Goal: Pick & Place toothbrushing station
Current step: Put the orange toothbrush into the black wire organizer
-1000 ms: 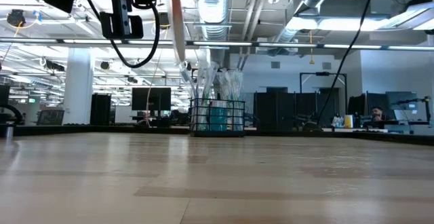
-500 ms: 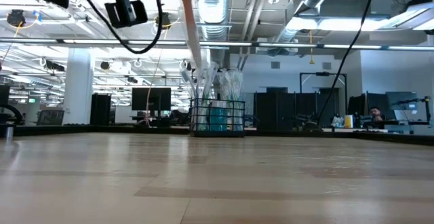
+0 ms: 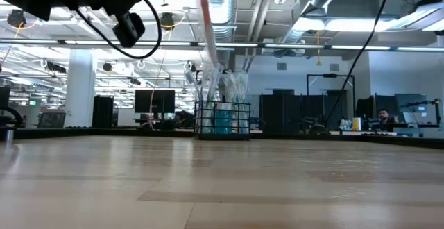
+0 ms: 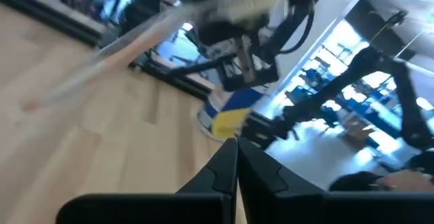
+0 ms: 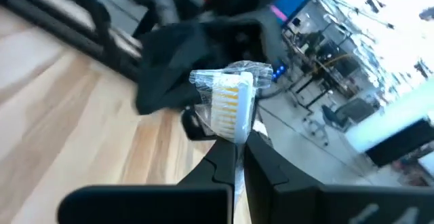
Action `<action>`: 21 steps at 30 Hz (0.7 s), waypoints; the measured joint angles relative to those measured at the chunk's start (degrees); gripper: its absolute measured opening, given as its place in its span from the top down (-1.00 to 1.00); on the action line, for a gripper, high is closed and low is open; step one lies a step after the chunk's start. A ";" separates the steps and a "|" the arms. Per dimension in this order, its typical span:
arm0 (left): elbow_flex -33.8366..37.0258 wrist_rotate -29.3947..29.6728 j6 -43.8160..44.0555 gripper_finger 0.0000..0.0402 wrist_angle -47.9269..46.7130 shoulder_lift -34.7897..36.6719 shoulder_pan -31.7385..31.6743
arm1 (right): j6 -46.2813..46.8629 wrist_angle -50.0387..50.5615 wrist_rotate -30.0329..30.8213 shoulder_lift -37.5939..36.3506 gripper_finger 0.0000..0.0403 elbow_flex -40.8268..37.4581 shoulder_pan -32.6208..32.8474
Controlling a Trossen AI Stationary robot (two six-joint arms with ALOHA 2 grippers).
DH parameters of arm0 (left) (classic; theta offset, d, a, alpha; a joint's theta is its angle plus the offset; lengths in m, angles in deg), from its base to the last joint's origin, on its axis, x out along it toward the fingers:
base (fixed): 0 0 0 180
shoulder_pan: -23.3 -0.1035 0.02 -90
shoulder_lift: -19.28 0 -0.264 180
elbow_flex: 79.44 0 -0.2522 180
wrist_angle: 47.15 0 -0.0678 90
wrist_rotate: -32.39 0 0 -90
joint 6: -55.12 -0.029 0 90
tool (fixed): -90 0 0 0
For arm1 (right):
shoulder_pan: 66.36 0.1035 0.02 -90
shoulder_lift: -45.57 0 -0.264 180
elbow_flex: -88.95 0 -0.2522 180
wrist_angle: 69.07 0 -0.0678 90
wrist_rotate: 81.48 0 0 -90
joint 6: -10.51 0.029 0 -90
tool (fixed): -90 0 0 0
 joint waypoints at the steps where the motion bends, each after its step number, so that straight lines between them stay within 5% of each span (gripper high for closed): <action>1: -0.01 0.46 -1.38 0.98 0.09 0.00 0.00 | 0.95 -1.06 -1.36 -0.18 1.00 -0.22 -1.07; 12: -0.01 6.05 -16.88 0.98 0.89 0.00 0.00 | 7.42 -11.40 -8.17 0.79 1.00 -3.21 -13.13; 21: -0.01 13.43 -21.39 0.98 1.21 0.00 -0.07 | 12.25 -17.65 -14.13 1.97 1.00 -3.02 -21.12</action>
